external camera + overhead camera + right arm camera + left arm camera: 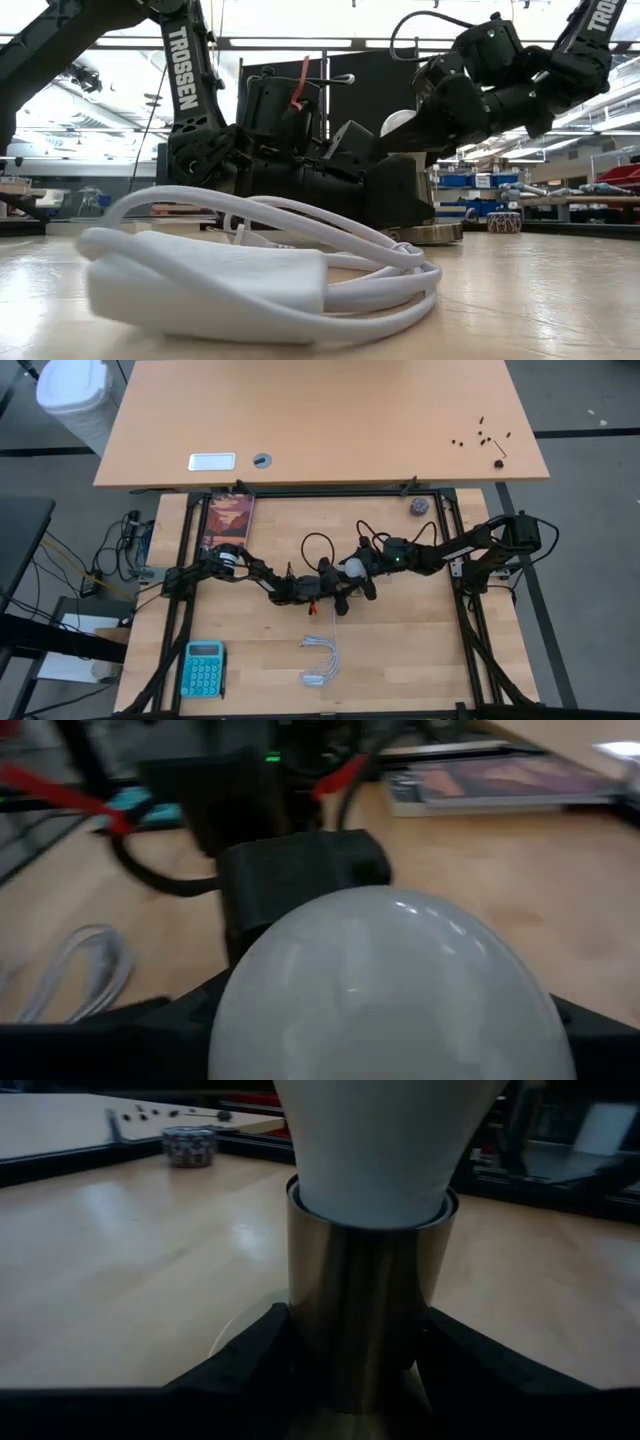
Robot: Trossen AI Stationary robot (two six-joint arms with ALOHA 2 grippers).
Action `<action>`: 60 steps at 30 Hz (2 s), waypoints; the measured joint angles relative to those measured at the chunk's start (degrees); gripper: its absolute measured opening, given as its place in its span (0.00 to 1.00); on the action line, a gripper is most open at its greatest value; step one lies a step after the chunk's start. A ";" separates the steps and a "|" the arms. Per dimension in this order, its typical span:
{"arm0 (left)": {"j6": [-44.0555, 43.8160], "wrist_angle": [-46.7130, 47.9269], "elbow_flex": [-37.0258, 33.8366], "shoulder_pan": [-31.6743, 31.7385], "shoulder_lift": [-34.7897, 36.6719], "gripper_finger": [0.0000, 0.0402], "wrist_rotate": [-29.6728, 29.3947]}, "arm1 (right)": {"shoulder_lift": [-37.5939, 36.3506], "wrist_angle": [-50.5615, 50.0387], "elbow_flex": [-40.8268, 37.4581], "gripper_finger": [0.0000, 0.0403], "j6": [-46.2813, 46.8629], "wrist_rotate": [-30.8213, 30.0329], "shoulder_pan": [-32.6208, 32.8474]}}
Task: Screw lightbulb
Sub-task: Insert the lightbulb into the desk lamp
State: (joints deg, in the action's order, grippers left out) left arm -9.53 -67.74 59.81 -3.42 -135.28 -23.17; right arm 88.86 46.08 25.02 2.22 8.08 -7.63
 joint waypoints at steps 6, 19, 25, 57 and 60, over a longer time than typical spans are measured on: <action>0.30 0.47 0.02 0.02 -0.02 0.49 -3.52 | 0.00 -0.23 0.00 0.64 0.99 -12.77 3.81; 0.32 0.55 0.17 0.13 -0.09 0.49 -5.06 | 0.22 -0.83 -0.04 0.67 10.59 -42.22 10.21; 0.33 0.44 0.11 0.03 -0.09 0.49 -5.54 | 0.22 -0.57 -0.04 0.68 9.56 -36.07 9.58; 0.28 -0.01 0.07 0.04 -0.09 0.49 -5.30 | -5.02 -76.12 33.11 0.88 -14.50 -0.47 -1.95; 0.28 -0.01 0.07 0.07 -0.09 0.49 -5.30 | -0.73 -84.39 39.04 0.88 -18.30 0.00 -1.97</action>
State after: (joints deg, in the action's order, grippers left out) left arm -9.26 -67.75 59.88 -3.36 -135.37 -28.47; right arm 88.13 -38.31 64.05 -16.07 8.08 -9.60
